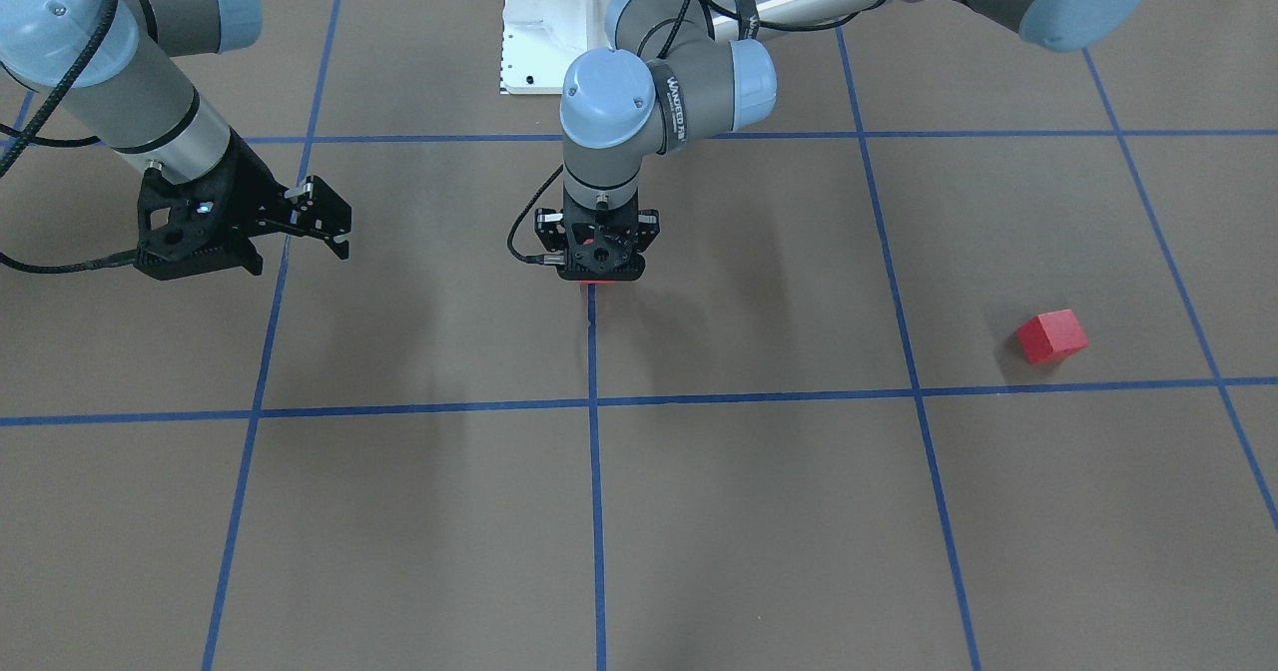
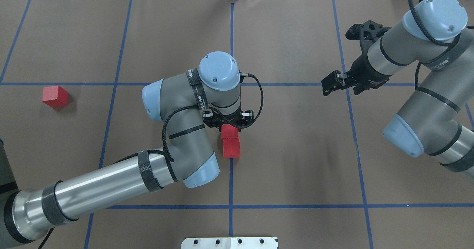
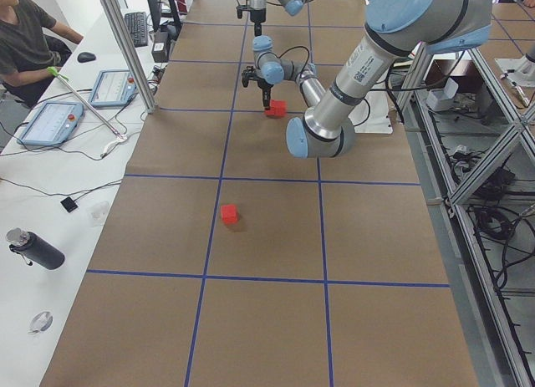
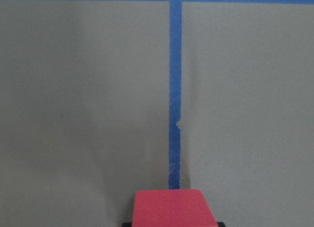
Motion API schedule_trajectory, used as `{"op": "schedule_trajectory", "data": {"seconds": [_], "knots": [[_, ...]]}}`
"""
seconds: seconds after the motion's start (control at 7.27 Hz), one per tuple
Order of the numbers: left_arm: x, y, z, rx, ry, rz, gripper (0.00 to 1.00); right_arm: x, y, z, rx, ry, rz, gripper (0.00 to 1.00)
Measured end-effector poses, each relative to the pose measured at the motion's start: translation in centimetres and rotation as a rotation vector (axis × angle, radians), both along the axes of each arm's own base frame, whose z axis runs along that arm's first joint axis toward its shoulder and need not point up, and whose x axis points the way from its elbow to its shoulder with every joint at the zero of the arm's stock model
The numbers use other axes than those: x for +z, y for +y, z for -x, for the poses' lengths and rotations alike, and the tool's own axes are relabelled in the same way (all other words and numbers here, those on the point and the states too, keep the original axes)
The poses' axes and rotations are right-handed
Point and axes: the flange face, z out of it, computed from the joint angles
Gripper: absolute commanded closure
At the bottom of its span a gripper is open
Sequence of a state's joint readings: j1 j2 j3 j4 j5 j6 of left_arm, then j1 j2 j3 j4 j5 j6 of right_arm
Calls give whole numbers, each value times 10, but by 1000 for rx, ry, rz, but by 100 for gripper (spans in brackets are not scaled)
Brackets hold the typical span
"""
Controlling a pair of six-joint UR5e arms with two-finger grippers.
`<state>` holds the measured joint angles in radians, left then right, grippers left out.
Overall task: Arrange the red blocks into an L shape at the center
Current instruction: 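Move the cube with the left gripper and set it against the placed cube's far side, then open the left gripper and withdraw it toward the far red cube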
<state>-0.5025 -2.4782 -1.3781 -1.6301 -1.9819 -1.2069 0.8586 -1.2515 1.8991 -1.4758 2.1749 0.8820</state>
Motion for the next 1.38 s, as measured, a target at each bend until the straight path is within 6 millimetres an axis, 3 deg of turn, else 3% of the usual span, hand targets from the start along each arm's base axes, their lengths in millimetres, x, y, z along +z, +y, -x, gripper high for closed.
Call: {"op": "schedule_trajectory", "data": {"seconds": [0.96,1.38], "knots": [[-1,-1,-2,-6,-2,8,100,-1,0,0,1,-2,1,0],[-1,-1,-3,-8,0,10,1,-1,0,0,1,-2,2,0]]}}
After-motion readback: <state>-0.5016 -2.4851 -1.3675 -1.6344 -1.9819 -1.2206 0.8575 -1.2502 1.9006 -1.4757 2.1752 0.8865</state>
